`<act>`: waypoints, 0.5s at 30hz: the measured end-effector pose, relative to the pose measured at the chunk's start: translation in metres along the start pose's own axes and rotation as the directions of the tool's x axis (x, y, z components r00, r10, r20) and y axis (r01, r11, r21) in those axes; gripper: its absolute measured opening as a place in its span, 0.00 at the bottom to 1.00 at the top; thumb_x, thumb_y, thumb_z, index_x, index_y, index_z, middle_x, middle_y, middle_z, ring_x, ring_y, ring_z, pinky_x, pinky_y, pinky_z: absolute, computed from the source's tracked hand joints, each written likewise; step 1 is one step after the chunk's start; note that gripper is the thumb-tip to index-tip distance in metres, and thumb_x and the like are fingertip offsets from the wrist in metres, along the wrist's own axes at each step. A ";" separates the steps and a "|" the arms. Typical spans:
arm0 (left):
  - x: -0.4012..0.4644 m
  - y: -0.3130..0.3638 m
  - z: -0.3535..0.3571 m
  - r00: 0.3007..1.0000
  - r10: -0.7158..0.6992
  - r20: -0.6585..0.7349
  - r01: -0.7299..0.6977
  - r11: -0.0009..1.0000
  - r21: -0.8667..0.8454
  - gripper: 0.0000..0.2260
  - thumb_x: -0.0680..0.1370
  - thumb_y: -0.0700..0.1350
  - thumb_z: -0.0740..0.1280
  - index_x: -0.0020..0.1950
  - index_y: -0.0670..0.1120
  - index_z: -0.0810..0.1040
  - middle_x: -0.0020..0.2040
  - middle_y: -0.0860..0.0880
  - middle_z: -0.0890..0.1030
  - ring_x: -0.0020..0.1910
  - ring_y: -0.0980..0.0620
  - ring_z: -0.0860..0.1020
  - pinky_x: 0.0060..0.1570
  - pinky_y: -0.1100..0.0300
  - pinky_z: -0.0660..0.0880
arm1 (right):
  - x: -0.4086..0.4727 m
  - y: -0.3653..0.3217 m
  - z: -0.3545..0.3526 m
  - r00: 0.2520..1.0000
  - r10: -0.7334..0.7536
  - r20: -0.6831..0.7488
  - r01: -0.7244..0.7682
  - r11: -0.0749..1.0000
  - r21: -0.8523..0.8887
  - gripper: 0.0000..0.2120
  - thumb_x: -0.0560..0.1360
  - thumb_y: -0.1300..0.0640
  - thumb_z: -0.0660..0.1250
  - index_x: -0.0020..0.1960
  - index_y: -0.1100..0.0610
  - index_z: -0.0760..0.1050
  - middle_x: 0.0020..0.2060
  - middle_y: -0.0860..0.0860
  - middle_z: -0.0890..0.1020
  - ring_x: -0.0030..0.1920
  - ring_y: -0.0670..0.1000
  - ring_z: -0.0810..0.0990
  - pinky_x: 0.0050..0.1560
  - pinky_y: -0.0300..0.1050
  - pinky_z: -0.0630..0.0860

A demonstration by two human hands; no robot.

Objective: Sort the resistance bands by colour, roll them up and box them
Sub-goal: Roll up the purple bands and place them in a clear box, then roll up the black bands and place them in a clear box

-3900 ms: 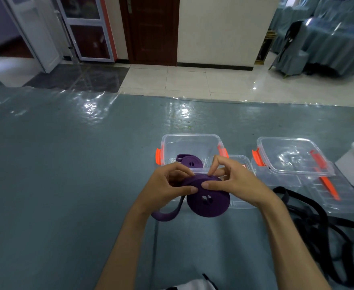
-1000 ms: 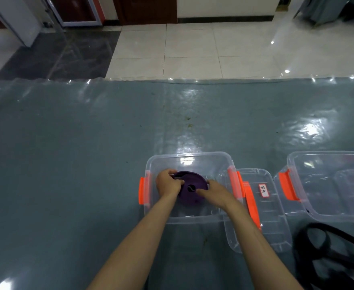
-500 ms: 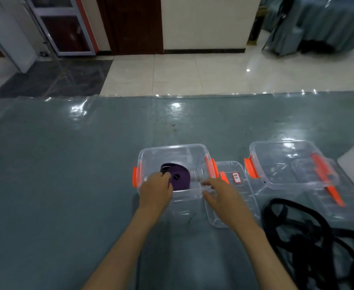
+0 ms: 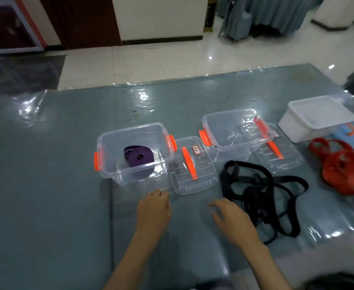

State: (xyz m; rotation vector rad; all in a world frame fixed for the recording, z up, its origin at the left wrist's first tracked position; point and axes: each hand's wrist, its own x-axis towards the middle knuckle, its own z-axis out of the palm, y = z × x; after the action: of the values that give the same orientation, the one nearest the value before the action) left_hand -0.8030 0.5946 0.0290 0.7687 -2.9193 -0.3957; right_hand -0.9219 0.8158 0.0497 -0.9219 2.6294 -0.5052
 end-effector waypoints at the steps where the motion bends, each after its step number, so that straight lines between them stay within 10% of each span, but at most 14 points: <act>1: 0.000 0.008 0.004 1.000 0.016 0.016 -0.016 1.000 0.003 0.08 0.67 0.41 0.78 0.39 0.49 0.80 0.36 0.50 0.80 0.35 0.45 0.80 0.30 0.53 0.74 | -0.003 0.010 -0.003 1.000 0.016 -0.001 -0.016 1.000 -0.009 0.11 0.80 0.51 0.67 0.61 0.49 0.79 0.57 0.46 0.81 0.59 0.50 0.80 0.54 0.49 0.77; 8: 0.007 0.079 0.041 0.987 0.045 0.153 -0.046 0.999 0.006 0.09 0.64 0.43 0.79 0.40 0.50 0.82 0.36 0.50 0.81 0.35 0.44 0.82 0.30 0.52 0.77 | -0.007 0.090 -0.029 0.993 0.118 0.005 -0.118 0.993 0.026 0.08 0.81 0.50 0.67 0.59 0.48 0.79 0.52 0.43 0.79 0.53 0.47 0.80 0.48 0.46 0.78; 15: 0.014 0.171 0.070 0.911 -0.034 0.412 0.076 0.993 -0.086 0.12 0.82 0.49 0.62 0.64 0.52 0.78 0.63 0.49 0.80 0.63 0.45 0.78 0.58 0.52 0.75 | 0.010 0.186 -0.037 0.947 0.293 -0.131 -0.277 0.953 0.124 0.11 0.76 0.56 0.75 0.58 0.52 0.82 0.50 0.50 0.71 0.55 0.55 0.74 0.49 0.46 0.76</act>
State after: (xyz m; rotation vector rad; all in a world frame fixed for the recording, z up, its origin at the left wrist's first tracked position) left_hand -0.9065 0.7471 0.0084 0.8447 -3.2297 -0.7936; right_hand -1.0434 0.9539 0.0019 -0.4749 2.7743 -0.6491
